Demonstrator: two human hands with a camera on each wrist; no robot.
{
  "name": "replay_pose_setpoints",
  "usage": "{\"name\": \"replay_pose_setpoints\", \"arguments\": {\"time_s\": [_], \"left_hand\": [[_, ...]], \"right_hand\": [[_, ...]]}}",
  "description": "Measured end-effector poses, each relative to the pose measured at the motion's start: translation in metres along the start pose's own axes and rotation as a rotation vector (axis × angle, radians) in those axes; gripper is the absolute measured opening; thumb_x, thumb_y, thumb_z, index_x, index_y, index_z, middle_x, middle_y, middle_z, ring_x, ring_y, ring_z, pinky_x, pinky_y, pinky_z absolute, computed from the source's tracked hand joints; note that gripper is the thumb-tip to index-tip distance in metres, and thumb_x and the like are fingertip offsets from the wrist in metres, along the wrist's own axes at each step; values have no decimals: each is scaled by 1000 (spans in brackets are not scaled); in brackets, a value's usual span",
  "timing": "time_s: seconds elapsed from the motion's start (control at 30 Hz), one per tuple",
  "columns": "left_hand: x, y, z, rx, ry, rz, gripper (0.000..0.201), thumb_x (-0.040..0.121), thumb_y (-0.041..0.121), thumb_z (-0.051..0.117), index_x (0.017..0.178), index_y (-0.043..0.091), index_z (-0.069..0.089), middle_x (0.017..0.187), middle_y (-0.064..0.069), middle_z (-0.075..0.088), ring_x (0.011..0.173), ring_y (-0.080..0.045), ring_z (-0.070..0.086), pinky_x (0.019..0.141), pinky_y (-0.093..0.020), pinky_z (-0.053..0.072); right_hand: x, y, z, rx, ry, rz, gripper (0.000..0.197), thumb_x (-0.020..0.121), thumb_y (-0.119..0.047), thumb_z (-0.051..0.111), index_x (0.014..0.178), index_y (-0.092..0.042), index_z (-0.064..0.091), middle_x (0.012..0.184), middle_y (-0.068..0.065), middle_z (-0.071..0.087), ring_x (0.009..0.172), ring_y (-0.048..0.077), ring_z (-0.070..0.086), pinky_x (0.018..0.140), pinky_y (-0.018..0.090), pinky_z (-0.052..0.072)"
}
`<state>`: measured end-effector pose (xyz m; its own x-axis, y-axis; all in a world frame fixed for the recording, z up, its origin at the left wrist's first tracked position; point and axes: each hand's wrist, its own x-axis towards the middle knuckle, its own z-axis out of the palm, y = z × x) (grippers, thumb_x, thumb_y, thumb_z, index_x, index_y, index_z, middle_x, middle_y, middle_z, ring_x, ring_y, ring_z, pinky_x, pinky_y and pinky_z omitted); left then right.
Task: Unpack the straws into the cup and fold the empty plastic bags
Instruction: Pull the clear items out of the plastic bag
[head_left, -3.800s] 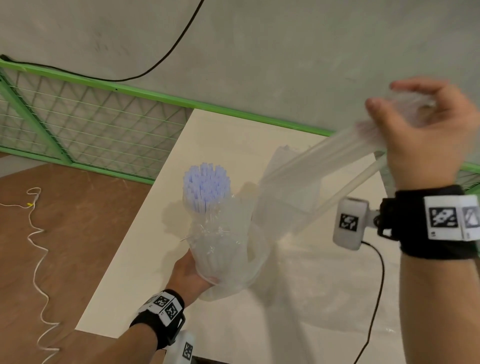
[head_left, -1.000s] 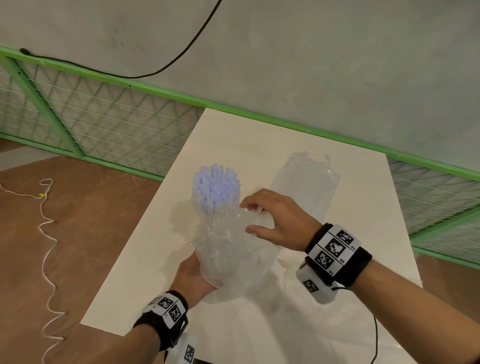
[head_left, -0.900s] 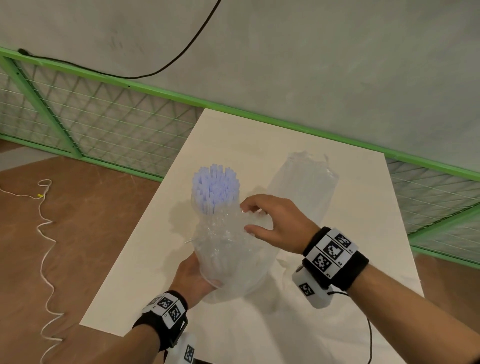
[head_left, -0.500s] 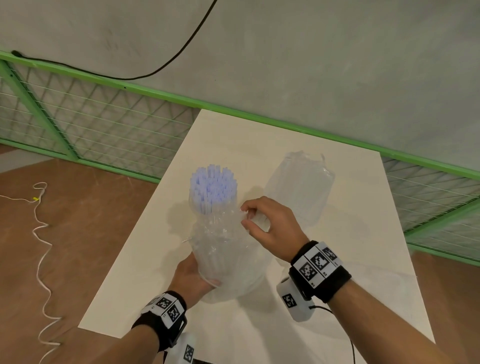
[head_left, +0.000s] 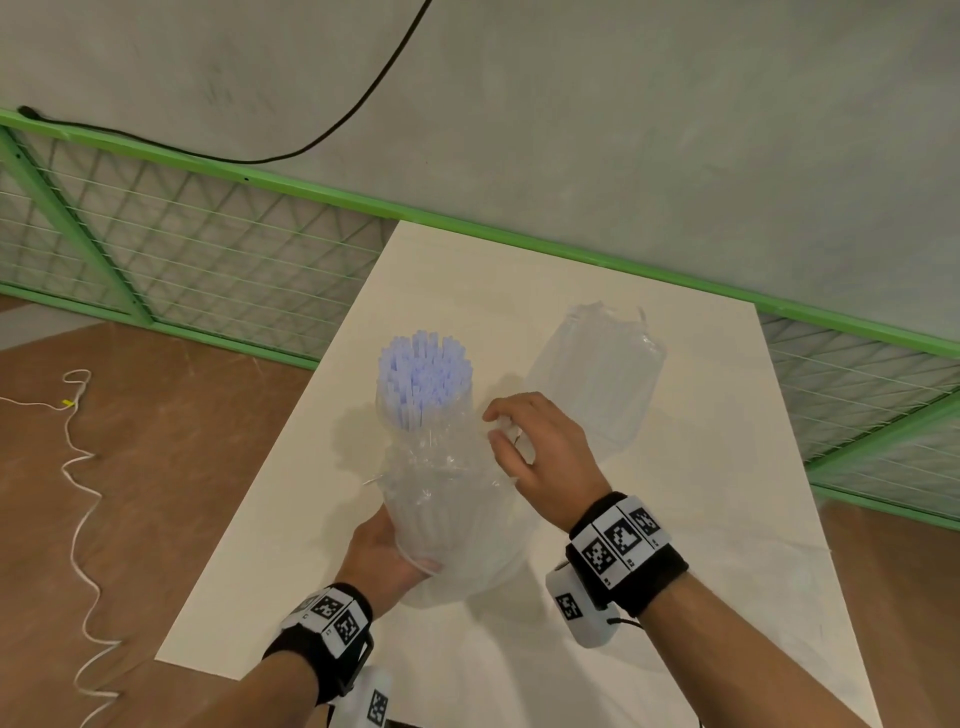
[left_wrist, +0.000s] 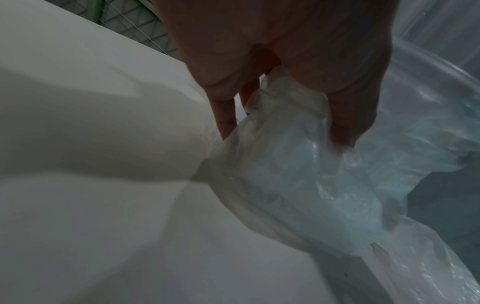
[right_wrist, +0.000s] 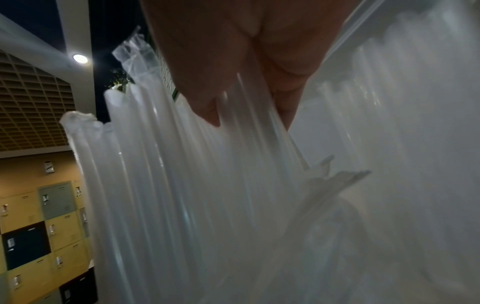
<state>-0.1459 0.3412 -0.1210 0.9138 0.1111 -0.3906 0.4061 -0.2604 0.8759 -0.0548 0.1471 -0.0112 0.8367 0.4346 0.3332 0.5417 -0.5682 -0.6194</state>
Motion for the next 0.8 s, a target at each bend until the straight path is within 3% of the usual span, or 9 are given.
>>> {"name": "replay_pose_setpoints", "arguments": {"time_s": [0.1, 0.33, 0.5, 0.6, 0.67, 0.73, 0.8], "left_hand": [[0, 0, -1, 5, 5, 12, 61, 60, 10, 89, 106, 37, 59, 89, 16, 71, 82, 12, 64, 65, -6, 48], [1, -1, -1, 22, 0, 22, 63, 62, 10, 88, 101, 47, 55, 85, 22, 70, 84, 10, 65, 65, -6, 48], [1, -1, -1, 3, -7, 11, 63, 61, 14, 89, 106, 43, 57, 92, 15, 72, 90, 3, 66, 71, -11, 48], [2, -1, 0, -29, -6, -3, 62, 59, 14, 90, 105, 41, 59, 90, 14, 73, 90, 0, 67, 71, -12, 49], [2, -2, 0, -49, -6, -14, 64, 53, 17, 91, 105, 39, 60, 91, 13, 73, 91, -2, 67, 72, -14, 49], [3, -3, 1, -64, -6, -18, 68, 44, 29, 88, 105, 39, 60, 92, 12, 74, 91, -3, 68, 73, -15, 50], [4, -3, 1, -63, -1, -18, 70, 39, 35, 85, 104, 39, 60, 92, 11, 73, 91, -3, 67, 74, -15, 49]], "right_hand": [[3, 1, -7, 24, -62, 14, 14, 93, -19, 65, 107, -16, 67, 95, -7, 68, 84, 5, 59, 79, 14, 44], [17, -6, -37, 147, 86, 59, 20, 87, -15, 73, 107, -14, 71, 90, -5, 73, 87, 6, 69, 83, 21, 54], [30, -14, -72, 191, 145, 61, 21, 84, -10, 76, 104, -13, 72, 90, 0, 74, 90, 1, 69, 84, 13, 49], [38, -16, -95, 239, 177, 72, 21, 83, -12, 76, 104, -17, 72, 92, -1, 75, 90, 11, 72, 87, 34, 56], [42, -18, -112, 268, 216, 66, 22, 84, -11, 75, 105, -16, 71, 91, 3, 75, 84, 20, 73, 82, 45, 59], [49, -22, -135, 322, 267, 47, 21, 86, -7, 72, 107, -11, 69, 88, 7, 75, 77, 25, 73, 76, 47, 60], [56, -28, -164, 325, 345, 8, 23, 87, -8, 72, 110, -7, 66, 84, 0, 75, 72, 22, 73, 72, 43, 60]]}}
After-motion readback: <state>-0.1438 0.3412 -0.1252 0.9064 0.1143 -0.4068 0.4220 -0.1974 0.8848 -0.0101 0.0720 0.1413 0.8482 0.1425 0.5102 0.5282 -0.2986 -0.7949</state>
